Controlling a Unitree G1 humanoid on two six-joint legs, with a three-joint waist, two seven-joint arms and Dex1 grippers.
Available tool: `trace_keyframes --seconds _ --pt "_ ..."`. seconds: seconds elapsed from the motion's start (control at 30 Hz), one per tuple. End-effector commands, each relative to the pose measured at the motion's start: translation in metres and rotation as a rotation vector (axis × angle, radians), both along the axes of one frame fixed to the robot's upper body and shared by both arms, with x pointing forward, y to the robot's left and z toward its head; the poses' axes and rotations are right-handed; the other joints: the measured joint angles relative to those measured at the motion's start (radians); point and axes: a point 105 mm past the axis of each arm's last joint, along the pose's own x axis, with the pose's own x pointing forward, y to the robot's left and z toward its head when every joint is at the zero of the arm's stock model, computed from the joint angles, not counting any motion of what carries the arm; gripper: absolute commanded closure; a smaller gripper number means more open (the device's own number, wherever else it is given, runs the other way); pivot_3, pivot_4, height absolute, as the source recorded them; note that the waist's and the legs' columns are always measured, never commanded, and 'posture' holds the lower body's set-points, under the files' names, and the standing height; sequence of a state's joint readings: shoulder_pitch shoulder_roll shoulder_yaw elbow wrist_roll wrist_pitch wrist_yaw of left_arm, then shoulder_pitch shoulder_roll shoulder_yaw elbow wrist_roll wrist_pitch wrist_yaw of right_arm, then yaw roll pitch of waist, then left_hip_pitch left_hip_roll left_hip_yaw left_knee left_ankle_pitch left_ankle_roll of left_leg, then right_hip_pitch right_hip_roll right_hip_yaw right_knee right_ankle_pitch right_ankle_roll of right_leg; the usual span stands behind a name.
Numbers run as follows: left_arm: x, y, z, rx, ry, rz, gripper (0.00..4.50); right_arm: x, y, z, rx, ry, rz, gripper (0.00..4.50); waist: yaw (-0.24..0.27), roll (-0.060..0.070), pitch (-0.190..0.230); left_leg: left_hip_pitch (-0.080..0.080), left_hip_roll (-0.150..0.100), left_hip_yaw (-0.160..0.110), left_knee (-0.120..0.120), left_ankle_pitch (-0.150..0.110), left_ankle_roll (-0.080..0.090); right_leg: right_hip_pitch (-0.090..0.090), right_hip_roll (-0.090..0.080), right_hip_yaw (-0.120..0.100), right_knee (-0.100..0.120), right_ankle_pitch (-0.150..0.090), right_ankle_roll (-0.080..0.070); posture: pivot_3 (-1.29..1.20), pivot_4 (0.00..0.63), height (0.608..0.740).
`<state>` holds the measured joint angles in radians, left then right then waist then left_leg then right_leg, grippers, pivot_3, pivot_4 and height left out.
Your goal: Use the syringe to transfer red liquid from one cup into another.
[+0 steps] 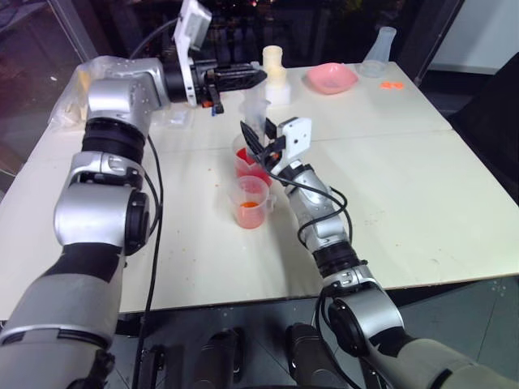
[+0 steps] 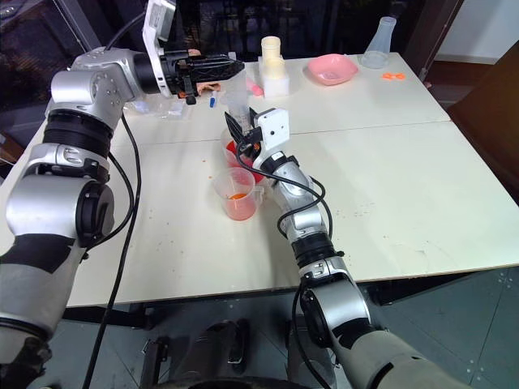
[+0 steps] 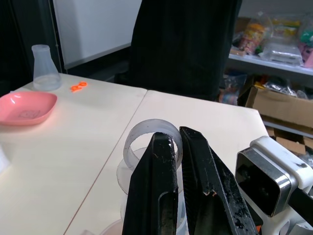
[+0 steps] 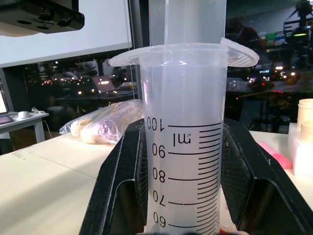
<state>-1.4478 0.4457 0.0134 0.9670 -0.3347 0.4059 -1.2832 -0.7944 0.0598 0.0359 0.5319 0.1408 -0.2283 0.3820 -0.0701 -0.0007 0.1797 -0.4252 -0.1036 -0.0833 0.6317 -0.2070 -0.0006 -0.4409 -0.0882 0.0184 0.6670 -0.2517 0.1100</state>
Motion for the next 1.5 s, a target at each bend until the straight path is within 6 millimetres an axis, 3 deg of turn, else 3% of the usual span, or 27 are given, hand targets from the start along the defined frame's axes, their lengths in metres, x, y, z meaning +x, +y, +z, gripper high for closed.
trace_keyframes --seconds 0.03,0.2,0.33,0.57,0.73,0.97,1.17,1.3,1.5 --pt "-0.015 0.008 0.061 -0.076 -0.217 0.021 4.48 -0.008 0.018 -0.008 -0.056 0.0 0.068 3.14 0.0 0.0 0.0 0.0 0.0 0.0 0.0 0.0 0.0 0.0 0.0 0.0 0.0 0.0 0.0 0.0 0.15 0.74" --pt "-0.014 0.007 0.054 -0.066 -0.189 0.014 4.48 -0.006 0.013 0.002 -0.041 -0.023 0.05 3.14 0.0 0.0 0.0 0.0 0.0 0.0 0.0 0.0 0.0 0.0 0.0 0.0 0.0 0.0 0.0 0.0 0.15 0.74" --pt "-0.015 0.007 0.046 -0.043 -0.155 -0.01 3.21 -0.005 0.01 0.01 -0.03 -0.041 0.043 3.14 -0.001 0.0 0.0 0.0 0.0 0.0 0.0 0.0 0.0 0.0 0.0 0.0 0.0 0.0 0.0 0.0 0.15 0.74" --pt "-0.017 0.009 0.034 0.0 -0.17 -0.017 1.73 -0.005 0.006 0.023 -0.016 -0.073 0.03 3.14 -0.001 0.0 0.0 0.0 0.0 0.0 0.0 0.0 0.0 0.0 0.0 0.0 0.0 0.0 0.0 0.0 0.15 0.74" --pt "-0.016 0.021 0.027 0.016 -0.143 0.015 1.73 -0.005 0.003 0.031 -0.001 -0.083 0.021 3.14 -0.002 0.0 0.0 0.0 0.0 0.0 0.0 0.0 0.0 0.0 0.0 0.0 0.001 0.0 0.0 0.0 0.15 0.74" --pt "-0.009 0.07 0.007 0.083 -0.089 0.158 1.73 -0.008 0.001 0.049 0.019 -0.115 0.028 3.14 -0.002 0.0 0.0 0.0 0.0 0.0 0.0 0.0 0.0 -0.001 0.0 0.001 0.002 0.0 0.0 0.0 0.15 0.74" --pt "-0.006 0.1 0.0 0.092 -0.072 0.266 1.73 -0.014 -0.002 0.071 0.031 -0.154 0.021 3.14 0.001 0.0 0.0 0.0 0.0 0.0 0.0 0.0 0.0 -0.001 0.0 0.001 0.002 0.0 0.0 0.0 0.15 0.74" --pt "-0.003 0.105 -0.001 0.087 -0.072 0.294 1.73 -0.025 -0.009 0.088 0.048 -0.145 0.007 3.14 0.002 0.0 0.0 0.0 0.0 -0.001 0.0 0.0 0.0 -0.001 0.0 0.0 0.002 0.0 0.0 0.0 0.15 0.74" --pt "0.004 0.093 0.007 0.074 -0.09 0.286 1.73 -0.056 -0.013 0.101 0.13 -0.027 0.132 3.14 0.003 0.0 0.0 0.0 0.0 -0.001 0.0 -0.001 0.001 -0.001 0.0 0.0 0.002 0.0 0.0 0.0 0.15 0.74"
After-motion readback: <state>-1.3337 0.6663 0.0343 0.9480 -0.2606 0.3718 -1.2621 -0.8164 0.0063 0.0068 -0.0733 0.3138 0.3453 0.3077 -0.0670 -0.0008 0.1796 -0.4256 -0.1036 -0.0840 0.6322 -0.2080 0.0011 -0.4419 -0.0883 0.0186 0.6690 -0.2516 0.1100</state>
